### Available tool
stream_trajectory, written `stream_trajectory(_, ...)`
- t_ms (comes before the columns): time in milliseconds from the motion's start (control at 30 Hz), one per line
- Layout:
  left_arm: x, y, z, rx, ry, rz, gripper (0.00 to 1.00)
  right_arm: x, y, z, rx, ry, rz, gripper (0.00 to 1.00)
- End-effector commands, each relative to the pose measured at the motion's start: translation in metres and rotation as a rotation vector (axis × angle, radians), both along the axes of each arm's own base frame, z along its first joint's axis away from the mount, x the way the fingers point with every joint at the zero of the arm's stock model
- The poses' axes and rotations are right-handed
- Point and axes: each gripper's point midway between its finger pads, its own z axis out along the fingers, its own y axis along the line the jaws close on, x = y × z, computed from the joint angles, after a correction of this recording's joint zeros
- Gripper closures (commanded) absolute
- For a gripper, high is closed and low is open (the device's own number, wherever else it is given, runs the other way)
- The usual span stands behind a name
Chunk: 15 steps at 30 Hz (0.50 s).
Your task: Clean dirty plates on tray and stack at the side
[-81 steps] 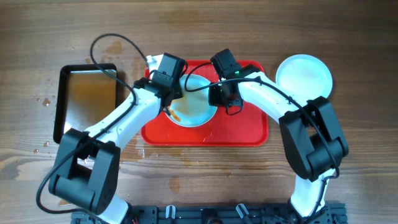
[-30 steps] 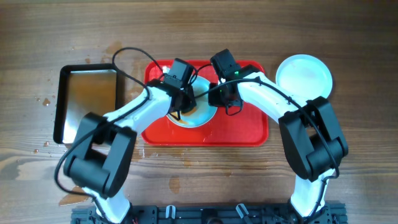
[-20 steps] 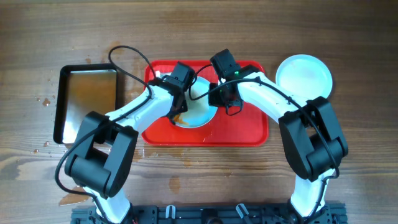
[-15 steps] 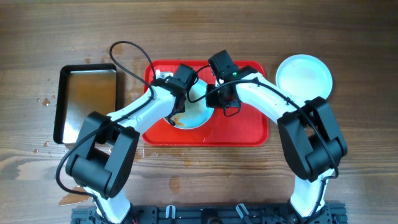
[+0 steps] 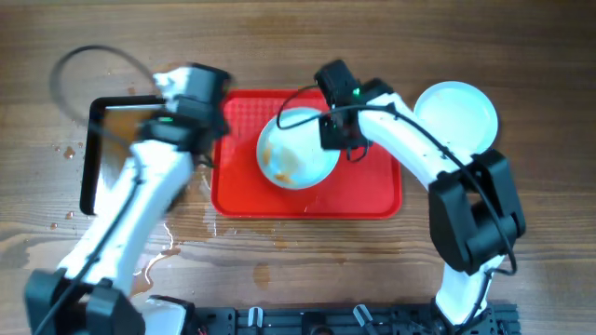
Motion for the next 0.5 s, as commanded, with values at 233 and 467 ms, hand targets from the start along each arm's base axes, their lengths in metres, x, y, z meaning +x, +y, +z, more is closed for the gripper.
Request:
stream_trajectory(233,-0.012,0.110,0.002,-0.382,-0.010,0.231,0.96,0.030,0.008,0.150,-0.466,-0.457,0.213,0.96)
stream_trajectory(467,-0.032,0.154,-0.003,-0.382,0.005,0.349,0.96,0.012,0.060,0.222,-0.889,-0.744,0.421,0.96)
